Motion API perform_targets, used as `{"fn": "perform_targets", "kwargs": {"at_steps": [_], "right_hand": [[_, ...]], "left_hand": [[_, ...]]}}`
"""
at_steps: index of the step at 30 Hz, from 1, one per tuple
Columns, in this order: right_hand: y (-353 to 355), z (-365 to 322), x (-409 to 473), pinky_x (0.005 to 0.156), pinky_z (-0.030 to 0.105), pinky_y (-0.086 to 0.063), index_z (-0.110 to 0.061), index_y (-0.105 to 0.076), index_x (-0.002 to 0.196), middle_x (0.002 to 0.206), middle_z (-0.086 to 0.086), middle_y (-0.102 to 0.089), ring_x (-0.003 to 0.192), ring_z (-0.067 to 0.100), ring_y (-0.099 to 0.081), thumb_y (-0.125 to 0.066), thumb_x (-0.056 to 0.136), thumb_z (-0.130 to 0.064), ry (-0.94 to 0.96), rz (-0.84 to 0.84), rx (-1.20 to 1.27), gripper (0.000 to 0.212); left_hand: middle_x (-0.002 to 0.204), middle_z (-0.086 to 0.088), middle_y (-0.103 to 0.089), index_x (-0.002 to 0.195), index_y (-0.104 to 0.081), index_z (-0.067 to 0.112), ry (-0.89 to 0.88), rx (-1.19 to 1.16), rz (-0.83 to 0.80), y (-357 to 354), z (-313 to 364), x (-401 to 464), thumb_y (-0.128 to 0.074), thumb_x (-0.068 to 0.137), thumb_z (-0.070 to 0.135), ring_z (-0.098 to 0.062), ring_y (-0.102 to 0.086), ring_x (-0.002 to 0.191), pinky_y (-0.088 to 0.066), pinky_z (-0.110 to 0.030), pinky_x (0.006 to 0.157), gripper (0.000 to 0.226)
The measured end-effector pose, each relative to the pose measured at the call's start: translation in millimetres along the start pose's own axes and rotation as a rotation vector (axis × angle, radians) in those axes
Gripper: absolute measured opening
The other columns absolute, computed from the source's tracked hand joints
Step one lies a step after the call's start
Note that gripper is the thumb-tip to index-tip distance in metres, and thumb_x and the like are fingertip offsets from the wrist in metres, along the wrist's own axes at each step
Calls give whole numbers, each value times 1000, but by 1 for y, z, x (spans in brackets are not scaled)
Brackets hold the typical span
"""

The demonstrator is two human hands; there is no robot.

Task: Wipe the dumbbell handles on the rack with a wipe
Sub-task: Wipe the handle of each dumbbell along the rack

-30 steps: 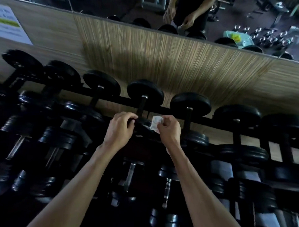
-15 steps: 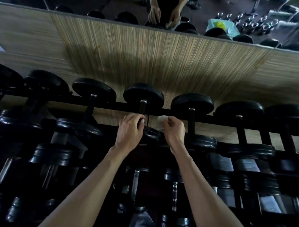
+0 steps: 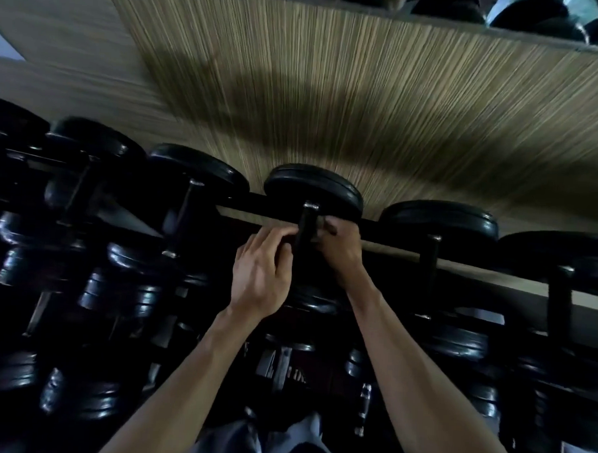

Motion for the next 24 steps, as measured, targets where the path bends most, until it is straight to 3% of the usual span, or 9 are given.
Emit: {"fn": "perform_targets", "kwargs": {"at_steps": [3,5,7,10,13,15,19,21,24], "right_hand": [[-3,9,-29,61,25,-51,-19,-71,69,67,-5,-70,64,7,-64,-62,96,-10,-52,-173,116,30],[-9,18,-48,58,21,-46,-21,-71,69,62,-8,-68,58,2,-60,-64,97,-18,-94,-320,14,30],[-11,20,-50,59,22,-46,-18,-72,69,62,-4,-67,58,5,-59,-64,97,-16,-126,-363,5,28],[0,9,-20,63,31,-50,-14,-68,65,63,5,-68,62,14,-62,-61,95,-8,-102,-139,186,31],[11,0,3,61,39,-50,-17,-61,56,57,4,-59,60,19,-56,-62,95,-19,-92,77,214,40],[9,1,-10,57,35,-45,-18,-57,54,54,-3,-54,56,14,-52,-62,97,-20,-101,36,188,43],[-11,19,-53,58,23,-47,-15,-71,67,60,-7,-65,58,5,-58,-63,96,-14,-166,-320,16,30],[-8,17,-45,57,23,-47,-17,-71,68,59,-8,-65,55,3,-59,-65,96,-14,-170,-263,6,29],[4,0,-16,57,28,-51,-16,-68,63,57,-3,-65,55,9,-61,-62,96,-12,-137,3,134,34]], "left_hand": [[125,15,-62,125,-59,29,11,-29,-2,-1,-1,-1,-36,97,33,-8,-58,114,-50,-45,95,37],[123,14,-63,124,-59,29,28,-30,1,-2,-1,-1,-36,96,34,-8,-59,112,-51,-45,93,36],[121,14,-64,123,-60,29,40,-23,-2,-3,-1,-1,-37,96,35,-8,-59,110,-52,-44,92,36],[120,14,-64,123,-60,28,61,-29,-3,-3,-3,-1,-38,95,36,-7,-59,110,-52,-45,93,36],[118,15,-65,121,-61,28,84,-40,12,-2,-4,-2,-39,95,35,-4,-58,107,-53,-44,91,35],[117,15,-65,120,-62,27,85,-40,14,-2,-2,-3,-40,95,35,-3,-58,106,-53,-44,90,34],[115,14,-66,118,-64,26,72,-49,22,1,0,-3,-38,94,37,-5,-59,104,-54,-43,88,37],[114,14,-66,117,-64,25,69,-54,26,1,0,-4,-37,93,39,-6,-61,102,-55,-43,86,38],[112,12,-68,116,-65,24,71,-54,44,2,-1,-4,-37,93,38,-7,-62,101,-55,-44,84,38]]}}
Point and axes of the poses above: each hand's wrist, its own x-axis towards the middle knuckle, its own y-axis out of the back of the hand, z = x × y, the point moved 9 cm from there along x, towards the middle knuckle
